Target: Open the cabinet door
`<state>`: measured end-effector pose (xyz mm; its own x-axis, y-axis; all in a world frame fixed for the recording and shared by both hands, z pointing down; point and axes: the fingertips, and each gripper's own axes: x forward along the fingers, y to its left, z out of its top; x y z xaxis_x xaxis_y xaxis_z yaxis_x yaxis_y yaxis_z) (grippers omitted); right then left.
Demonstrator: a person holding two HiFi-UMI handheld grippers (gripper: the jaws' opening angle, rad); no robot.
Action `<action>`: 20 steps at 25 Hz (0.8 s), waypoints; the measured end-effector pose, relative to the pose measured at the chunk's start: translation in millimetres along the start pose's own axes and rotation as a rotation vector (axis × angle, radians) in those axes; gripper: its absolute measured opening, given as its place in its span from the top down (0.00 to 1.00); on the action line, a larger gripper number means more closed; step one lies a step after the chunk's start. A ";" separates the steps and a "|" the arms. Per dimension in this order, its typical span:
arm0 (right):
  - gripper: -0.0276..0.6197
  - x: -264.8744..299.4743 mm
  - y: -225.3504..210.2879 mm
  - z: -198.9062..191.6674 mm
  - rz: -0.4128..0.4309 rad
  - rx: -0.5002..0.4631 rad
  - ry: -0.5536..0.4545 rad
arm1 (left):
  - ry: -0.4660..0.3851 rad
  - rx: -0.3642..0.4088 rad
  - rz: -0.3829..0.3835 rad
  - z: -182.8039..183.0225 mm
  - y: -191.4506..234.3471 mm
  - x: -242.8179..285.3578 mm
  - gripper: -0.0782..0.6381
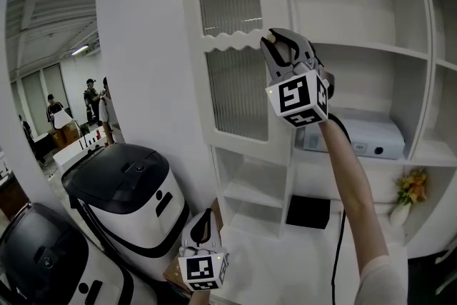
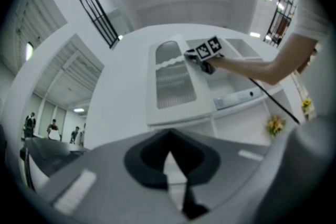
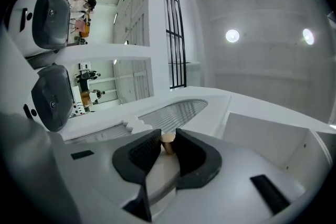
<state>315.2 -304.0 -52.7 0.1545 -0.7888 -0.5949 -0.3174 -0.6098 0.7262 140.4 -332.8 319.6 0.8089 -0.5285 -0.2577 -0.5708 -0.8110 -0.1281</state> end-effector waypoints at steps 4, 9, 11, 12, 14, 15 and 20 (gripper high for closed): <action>0.83 -4.0 5.1 17.1 0.004 -0.063 0.001 | 0.009 0.003 -0.008 -2.7 1.8 -2.7 0.88; 0.83 -7.7 10.9 31.3 -0.011 -0.119 0.015 | 0.010 0.003 -0.003 -5.1 7.3 -3.4 0.88; 0.83 -8.6 12.2 35.0 -0.014 -0.137 0.013 | 0.013 0.002 -0.002 -6.3 7.8 -3.2 0.88; 0.83 -9.0 12.6 36.6 -0.013 -0.146 0.011 | 0.015 0.000 -0.002 -7.1 7.6 -3.1 0.88; 0.83 -9.6 13.8 40.9 -0.008 -0.161 0.007 | 0.019 0.000 -0.005 -8.7 7.5 -3.2 0.88; 0.83 -9.8 14.6 43.4 -0.006 -0.167 0.006 | 0.020 0.001 -0.005 -8.9 7.9 -3.5 0.88; 0.83 -12.0 19.3 54.3 0.001 -0.188 -0.001 | 0.021 -0.006 0.002 -9.3 10.2 -3.8 0.89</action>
<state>256.4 -302.2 -50.3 0.1529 -0.7893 -0.5947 -0.1375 -0.6129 0.7781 132.8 -341.5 328.2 0.8107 -0.5351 -0.2375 -0.5714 -0.8115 -0.1224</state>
